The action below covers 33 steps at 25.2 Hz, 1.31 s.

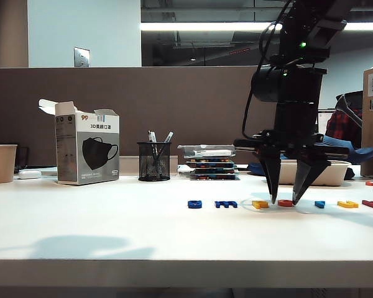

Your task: Select the appropriate letters from the row of letter magnets placed on the table to arrange into the word "cup".

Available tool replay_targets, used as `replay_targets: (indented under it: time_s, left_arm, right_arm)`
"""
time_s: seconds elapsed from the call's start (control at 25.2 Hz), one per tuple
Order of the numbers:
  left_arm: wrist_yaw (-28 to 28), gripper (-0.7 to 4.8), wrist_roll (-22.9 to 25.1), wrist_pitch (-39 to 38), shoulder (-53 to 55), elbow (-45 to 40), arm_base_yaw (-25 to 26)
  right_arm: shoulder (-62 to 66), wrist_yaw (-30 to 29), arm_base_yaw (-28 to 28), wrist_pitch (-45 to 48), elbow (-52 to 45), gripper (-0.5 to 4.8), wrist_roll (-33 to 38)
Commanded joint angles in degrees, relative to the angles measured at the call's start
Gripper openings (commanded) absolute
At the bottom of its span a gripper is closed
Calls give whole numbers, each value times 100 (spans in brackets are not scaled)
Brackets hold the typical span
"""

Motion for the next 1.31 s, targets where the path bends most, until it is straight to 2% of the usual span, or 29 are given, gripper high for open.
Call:
replay_targets:
  time_s: [0.04,0.79,0.87,1.31]
  left_arm:
    - [-39,-5,28,2,-9,22,-2]
    - [-39,-5,28,2,-9,22,-2]
    - [-39,-5,28,2,-9,22,-2]
    - [-39,-5,28,2,-9,22,0]
  right_arm:
    - [-20,4,7,107,15,171,63]
    - [229,-35,20,-105,15,170,212]
    - [232,-35,20,-109,15,135,212]
    - [232,-15,15,-63,15,133,212]
